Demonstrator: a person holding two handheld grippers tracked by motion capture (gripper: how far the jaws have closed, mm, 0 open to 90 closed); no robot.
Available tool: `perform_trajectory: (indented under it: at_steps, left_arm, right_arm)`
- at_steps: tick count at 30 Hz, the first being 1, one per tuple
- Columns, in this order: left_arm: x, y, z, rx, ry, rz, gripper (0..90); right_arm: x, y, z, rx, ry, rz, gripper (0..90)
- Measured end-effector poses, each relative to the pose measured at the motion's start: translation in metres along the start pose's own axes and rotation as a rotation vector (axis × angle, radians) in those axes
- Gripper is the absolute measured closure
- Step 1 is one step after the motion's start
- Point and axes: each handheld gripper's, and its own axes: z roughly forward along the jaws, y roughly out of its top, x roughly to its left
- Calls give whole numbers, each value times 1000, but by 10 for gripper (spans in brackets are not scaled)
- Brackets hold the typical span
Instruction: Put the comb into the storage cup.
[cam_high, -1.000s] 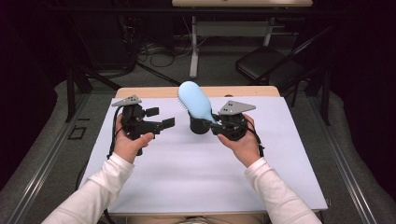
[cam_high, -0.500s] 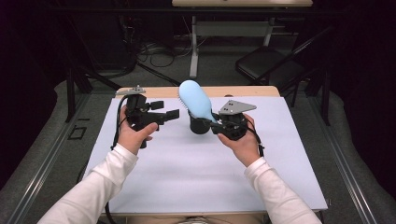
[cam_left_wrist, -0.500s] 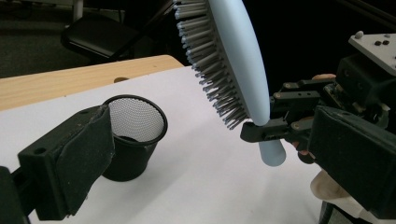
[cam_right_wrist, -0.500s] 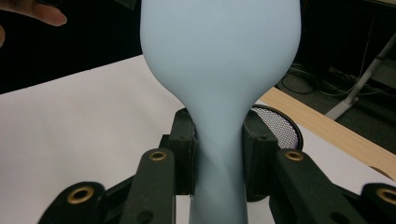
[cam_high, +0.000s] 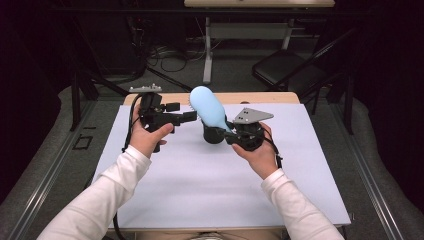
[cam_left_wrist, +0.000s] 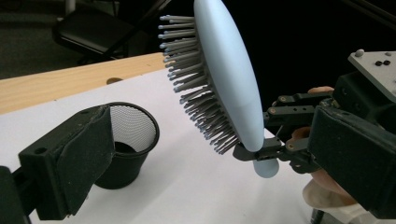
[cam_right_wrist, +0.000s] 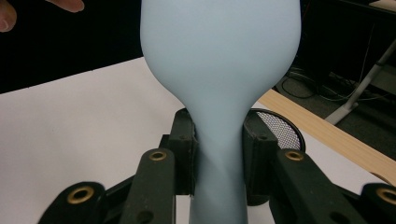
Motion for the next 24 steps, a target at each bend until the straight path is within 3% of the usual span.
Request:
perform_trajectory:
  at_steps: [6,24]
  left_arm:
    - [1,7,2,7,-23,-12,8]
    - [0,25,8,5,-16,-43,32]
  right_arm:
    - [1,0,1,-5,2,-5,695]
    - [2,1,-2,-31,6,-11,695]
